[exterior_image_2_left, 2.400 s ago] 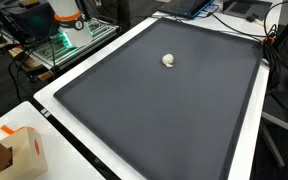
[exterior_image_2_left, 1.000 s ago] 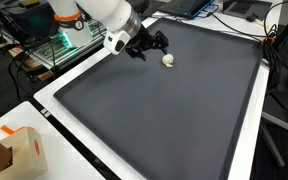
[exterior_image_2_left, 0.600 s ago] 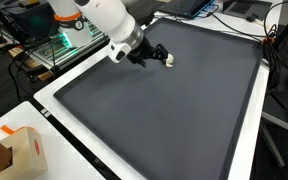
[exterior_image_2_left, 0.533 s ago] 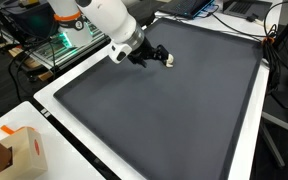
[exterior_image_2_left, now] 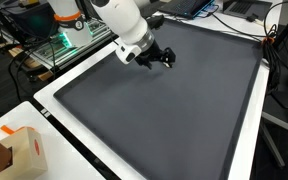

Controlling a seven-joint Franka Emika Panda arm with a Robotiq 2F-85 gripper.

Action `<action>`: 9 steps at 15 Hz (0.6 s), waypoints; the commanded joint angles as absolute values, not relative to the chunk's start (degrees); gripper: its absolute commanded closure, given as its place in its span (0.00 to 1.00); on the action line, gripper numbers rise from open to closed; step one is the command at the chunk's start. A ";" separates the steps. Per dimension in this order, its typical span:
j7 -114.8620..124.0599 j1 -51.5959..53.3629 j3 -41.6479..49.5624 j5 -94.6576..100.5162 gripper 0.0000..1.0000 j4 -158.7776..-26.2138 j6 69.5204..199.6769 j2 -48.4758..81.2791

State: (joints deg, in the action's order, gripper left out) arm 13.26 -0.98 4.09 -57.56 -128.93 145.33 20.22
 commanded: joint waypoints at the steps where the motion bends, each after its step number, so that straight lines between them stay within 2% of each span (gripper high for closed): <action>1: 16.89 0.39 3.85 -53.34 0.00 -126.87 147.30 21.99; 9: 23.29 3.74 4.60 -34.23 0.00 -123.65 147.09 23.39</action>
State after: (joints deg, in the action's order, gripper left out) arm 20.51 2.35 3.95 -42.02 -125.04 147.48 22.17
